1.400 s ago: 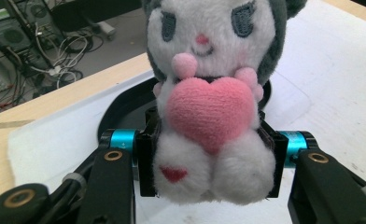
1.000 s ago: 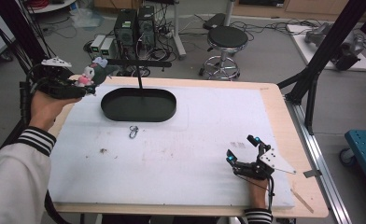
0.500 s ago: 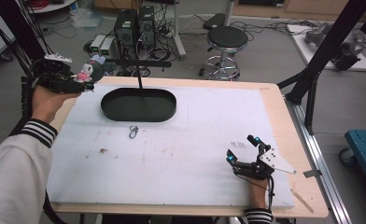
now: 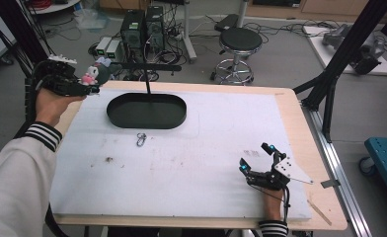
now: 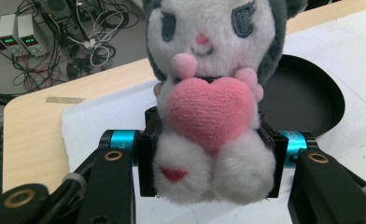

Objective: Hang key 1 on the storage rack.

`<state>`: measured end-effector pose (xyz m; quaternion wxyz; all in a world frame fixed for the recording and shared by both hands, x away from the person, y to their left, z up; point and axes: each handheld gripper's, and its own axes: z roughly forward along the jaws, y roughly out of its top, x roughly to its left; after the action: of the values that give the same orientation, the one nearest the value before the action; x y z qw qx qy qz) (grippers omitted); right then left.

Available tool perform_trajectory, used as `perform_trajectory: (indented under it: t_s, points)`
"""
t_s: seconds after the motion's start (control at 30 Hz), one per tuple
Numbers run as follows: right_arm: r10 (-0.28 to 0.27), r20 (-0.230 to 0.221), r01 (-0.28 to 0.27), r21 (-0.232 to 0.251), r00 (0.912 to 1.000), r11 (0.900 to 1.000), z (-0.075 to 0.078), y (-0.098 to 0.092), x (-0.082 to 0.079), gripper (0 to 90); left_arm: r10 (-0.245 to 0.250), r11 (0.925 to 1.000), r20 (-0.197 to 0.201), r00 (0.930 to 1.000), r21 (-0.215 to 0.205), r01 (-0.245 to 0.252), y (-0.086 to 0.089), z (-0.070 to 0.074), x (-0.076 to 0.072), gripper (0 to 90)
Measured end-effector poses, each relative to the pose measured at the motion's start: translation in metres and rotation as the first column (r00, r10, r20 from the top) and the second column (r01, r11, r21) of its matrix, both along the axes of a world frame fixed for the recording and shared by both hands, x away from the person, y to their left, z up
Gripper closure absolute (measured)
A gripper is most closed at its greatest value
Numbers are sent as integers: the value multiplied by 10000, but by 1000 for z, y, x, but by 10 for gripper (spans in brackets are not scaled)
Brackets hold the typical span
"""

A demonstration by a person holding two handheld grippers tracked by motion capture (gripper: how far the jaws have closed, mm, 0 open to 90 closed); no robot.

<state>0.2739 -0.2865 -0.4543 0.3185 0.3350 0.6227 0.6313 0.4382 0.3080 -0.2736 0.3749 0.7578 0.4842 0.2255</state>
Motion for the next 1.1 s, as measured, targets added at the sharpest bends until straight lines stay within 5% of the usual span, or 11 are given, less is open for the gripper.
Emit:
perform_trajectory:
  t_s: [0.7, 1.1]
  points:
    - [-3, -1, 3, 20, 10000, 10000, 0, -1, 0, 28, 96, 9999, 139, 9999, -52, -95, -2, 6, 16, 537]
    - [-2, -60, 2, -2, 10000, 10000, 0, 0, 1, 28, 467, 9985, 94, 9989, -275, -464, 1, -2, 29, 537]
